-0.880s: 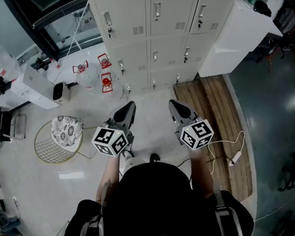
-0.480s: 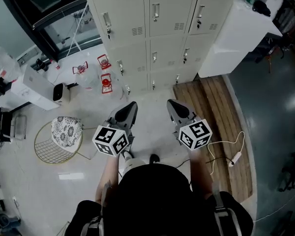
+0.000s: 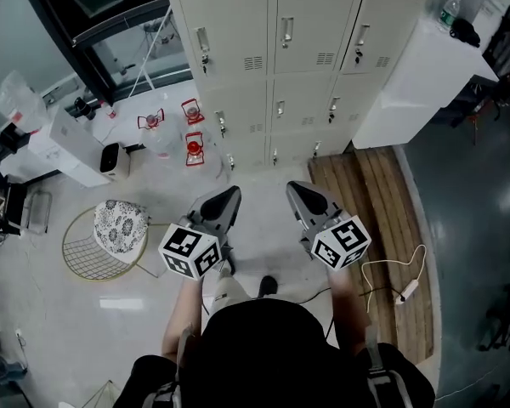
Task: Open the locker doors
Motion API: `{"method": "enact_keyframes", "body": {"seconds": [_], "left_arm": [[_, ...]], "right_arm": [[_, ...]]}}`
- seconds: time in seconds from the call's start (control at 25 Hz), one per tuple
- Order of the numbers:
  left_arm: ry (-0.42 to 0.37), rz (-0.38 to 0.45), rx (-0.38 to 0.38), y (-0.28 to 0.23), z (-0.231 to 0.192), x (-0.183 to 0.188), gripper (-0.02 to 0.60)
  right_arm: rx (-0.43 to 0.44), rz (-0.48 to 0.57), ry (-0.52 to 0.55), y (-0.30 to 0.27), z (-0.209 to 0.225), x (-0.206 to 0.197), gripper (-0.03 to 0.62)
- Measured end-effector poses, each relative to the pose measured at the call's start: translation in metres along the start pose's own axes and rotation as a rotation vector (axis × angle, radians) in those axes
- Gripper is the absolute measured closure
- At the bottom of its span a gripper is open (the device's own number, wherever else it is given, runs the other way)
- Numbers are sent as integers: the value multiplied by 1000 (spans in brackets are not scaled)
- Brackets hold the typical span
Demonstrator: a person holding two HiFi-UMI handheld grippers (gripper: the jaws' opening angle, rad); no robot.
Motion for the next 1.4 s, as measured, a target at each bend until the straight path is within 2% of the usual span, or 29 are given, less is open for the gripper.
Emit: {"method": "enact_keyframes", "body": {"seconds": [0.24,0.52,0.92,1.16,1.4], "left_arm": [[-20,29,2,2,-34,22,564],[-21,51,11,-25,-89,42,563],[-11,51,8,-74,-177,69,563],[-18,38,-16,-96,-215,78,563],[9,33,-16,-108,-256,78,563]], "right_arm": [[-35,-53,99,-35,6,17,591],[-68,-75,64,-92,26,34,591],[-113,-19,39,-184,68,40,591],[-145,26,-56,-225,89,47,591],[-184,-7,-25,-261,97,44,591]]}}
Point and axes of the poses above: the fingertips, and each gripper's own axes: y backward along the fingers, z to its right, x out of its top, the point moved 6 cm from there along y, backward along the fingers, and after that the axes turned 11 degrees about x, right-handed, at the moved point
